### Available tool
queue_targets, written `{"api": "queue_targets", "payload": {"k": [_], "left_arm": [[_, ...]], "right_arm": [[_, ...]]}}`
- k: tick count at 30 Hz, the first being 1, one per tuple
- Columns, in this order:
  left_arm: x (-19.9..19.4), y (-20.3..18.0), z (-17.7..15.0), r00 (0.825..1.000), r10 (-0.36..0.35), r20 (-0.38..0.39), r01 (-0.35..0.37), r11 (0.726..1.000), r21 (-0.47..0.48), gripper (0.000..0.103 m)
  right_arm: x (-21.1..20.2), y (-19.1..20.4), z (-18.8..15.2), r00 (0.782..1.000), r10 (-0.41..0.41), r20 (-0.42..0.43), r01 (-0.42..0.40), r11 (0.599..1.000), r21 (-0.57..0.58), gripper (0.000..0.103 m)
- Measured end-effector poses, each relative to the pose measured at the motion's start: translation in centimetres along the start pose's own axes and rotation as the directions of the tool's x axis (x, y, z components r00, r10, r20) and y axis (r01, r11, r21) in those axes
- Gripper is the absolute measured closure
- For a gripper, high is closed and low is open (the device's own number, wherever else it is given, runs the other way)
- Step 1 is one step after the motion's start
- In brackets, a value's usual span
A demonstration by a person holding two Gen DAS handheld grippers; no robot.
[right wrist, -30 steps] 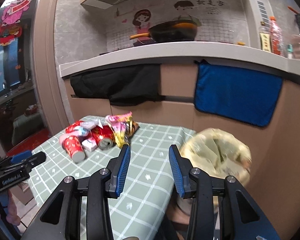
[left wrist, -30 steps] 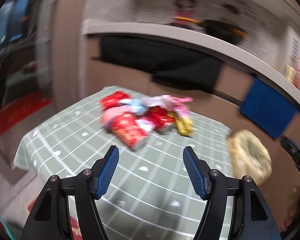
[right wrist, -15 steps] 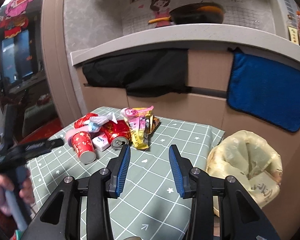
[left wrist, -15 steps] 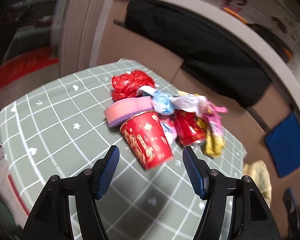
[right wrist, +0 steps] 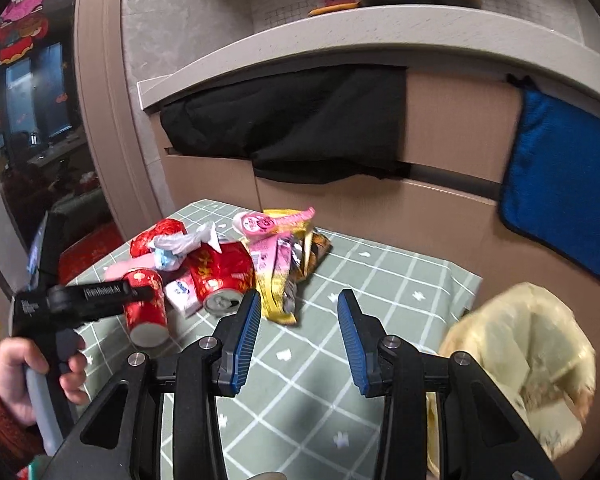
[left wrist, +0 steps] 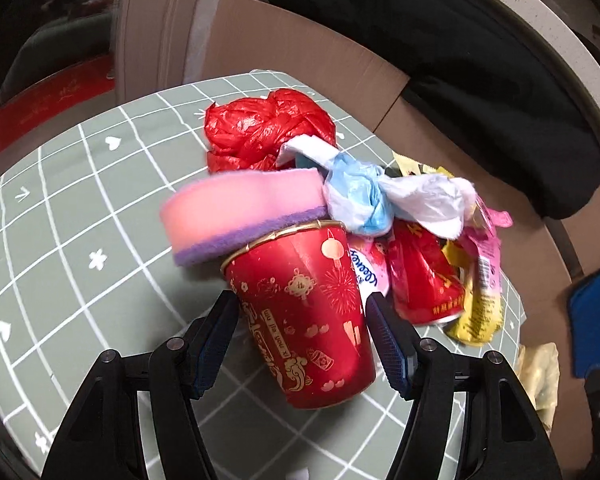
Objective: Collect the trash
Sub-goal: 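Grasp the red paper cup with the left gripper while the right grasps a pink wrapper, then carry the red cup and pink wrapper over the yellow bin with both grippers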
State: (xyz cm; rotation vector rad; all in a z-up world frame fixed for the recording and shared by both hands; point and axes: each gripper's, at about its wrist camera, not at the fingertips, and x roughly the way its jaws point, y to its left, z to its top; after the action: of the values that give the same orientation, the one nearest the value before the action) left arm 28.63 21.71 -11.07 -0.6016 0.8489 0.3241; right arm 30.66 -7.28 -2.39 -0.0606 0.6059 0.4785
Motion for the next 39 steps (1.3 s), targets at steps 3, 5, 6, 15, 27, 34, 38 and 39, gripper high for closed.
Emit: {"api": "queue_targets", "payload": {"k": [3, 5, 6, 15, 27, 34, 38, 39], "left_arm": [[-0.3, 0.1, 0.4, 0.999, -0.047, -0.018, 0.047, 0.999, 0.018, 0.041], [-1.5, 0.0, 0.2, 0.997, -0.082, -0.008, 0.082, 0.995, 0.052, 0.042], [-2.3, -0.1, 0.0, 0.996, -0.089, 0.01, 0.088, 0.993, 0.083, 0.043], [-6.8, -0.4, -1.6, 0.986, -0.139, 0.094, 0.113, 0.965, 0.235, 0.043], [-6.9, -0.6, -3.1, 0.984, -0.174, 0.04, 0.157, 0.949, 0.275, 0.043], [-10.3, -2.7, -5.2, 0.978, -0.196, 0.066, 0.161, 0.921, 0.355, 0.043], [-12.2, -4.6, -6.6, 0.979, -0.192, 0.074, 0.145, 0.899, 0.413, 0.043], [-12.6, -5.1, -7.0, 0.978, -0.194, 0.073, 0.146, 0.893, 0.426, 0.043]], "right_arm": [[2.3, -0.1, 0.8, 0.999, 0.023, -0.036, -0.023, 1.0, -0.007, 0.065], [4.1, 0.0, 1.1, 0.995, 0.059, -0.075, -0.059, 0.998, 0.0, 0.065], [5.0, 0.0, 1.2, 0.994, 0.071, -0.089, -0.071, 0.997, 0.0, 0.065], [12.8, 1.7, 1.8, 0.982, 0.055, -0.182, -0.064, 0.997, -0.043, 0.065], [12.0, 0.9, 1.8, 0.954, 0.2, -0.223, -0.196, 0.98, 0.042, 0.088], [4.3, 1.1, 0.7, 0.964, 0.213, -0.16, -0.21, 0.977, 0.036, 0.088], [0.0, 0.8, -0.4, 0.972, 0.201, -0.124, -0.2, 0.98, 0.021, 0.088], [-1.0, 0.6, -0.7, 0.974, 0.194, -0.113, -0.194, 0.981, 0.016, 0.088]]}}
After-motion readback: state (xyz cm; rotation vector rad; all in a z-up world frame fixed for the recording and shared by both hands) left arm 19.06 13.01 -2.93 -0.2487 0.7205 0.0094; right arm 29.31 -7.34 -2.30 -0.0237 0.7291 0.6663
